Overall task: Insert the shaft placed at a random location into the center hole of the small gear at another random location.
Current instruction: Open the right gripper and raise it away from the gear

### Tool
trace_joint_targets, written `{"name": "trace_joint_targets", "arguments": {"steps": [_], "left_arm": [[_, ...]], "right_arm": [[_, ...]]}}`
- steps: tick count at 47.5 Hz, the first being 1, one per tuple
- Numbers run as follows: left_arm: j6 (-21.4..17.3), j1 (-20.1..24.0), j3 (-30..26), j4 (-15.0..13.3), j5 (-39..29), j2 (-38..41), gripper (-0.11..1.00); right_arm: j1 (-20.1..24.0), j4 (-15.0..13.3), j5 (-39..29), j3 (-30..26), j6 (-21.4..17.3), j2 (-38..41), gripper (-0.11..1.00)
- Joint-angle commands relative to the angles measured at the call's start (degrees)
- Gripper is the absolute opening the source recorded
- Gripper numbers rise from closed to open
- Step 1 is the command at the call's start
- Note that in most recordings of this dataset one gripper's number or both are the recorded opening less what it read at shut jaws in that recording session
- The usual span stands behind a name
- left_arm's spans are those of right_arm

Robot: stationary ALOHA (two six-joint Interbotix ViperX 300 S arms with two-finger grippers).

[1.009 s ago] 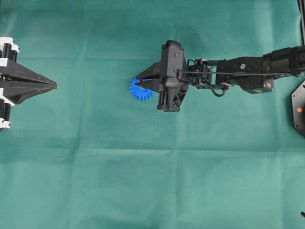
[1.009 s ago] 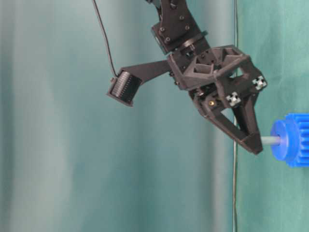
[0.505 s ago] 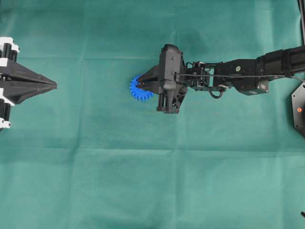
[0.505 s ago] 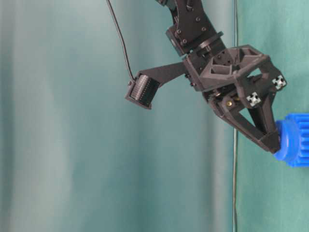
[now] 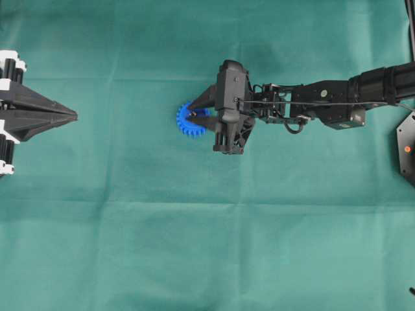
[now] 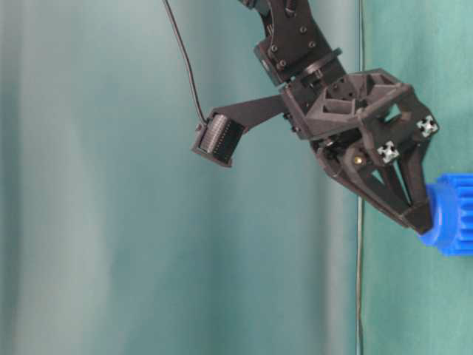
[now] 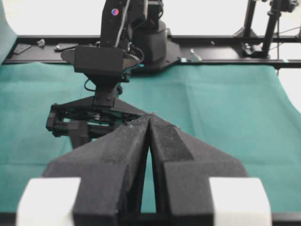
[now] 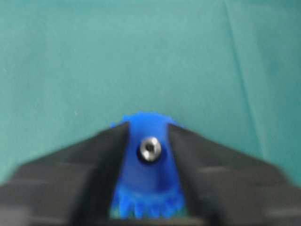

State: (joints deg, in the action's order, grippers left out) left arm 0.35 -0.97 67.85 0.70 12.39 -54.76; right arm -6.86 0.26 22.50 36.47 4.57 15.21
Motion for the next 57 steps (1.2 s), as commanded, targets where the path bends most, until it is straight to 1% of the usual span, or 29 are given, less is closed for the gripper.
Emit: {"name": "trace_joint_targets", "arguments": {"steps": [1,4,6,14,32,42,50,57], "left_arm": [[0.0,0.2,-1.2,0.1,0.4,0.4,0.00],[0.1,0.2,-1.1,0.1,0.4,0.4,0.00],[0.1,0.2,-1.2,0.1,0.4,0.4,0.00],[0.1,0.2,-1.2,0.1,0.4,0.4,0.00],[0.1,0.2,-1.2,0.1,0.4,0.4,0.00],[0.1,0.2,-1.2,0.1,0.4,0.4,0.00],[0.2,0.2,-1.3,0.1,0.4,0.4,0.00],[0.3,0.2,-1.2,0.1,0.7,0.4,0.00]], "right_arm": [[0.2,0.1,0.9,-0.8,0.3,-1.0,0.64],[0.1,0.1,1.0,-0.8,0.3,-1.0,0.82],[0.1,0.1,1.1,-0.8,0.3,-1.0,0.88],[0.1,0.1,1.1,-1.0,0.3,-1.5,0.80],[0.1,0.1,1.1,0.4,0.3,-8.9,0.80],[0.1,0.1,1.2,1.4,0.3,-10.7,0.80],[0.1,0.6,1.7,3.3,-0.2,-12.0,0.80],[0.1,1.1,1.7,6.2,-0.5,-15.0,0.80]]}}
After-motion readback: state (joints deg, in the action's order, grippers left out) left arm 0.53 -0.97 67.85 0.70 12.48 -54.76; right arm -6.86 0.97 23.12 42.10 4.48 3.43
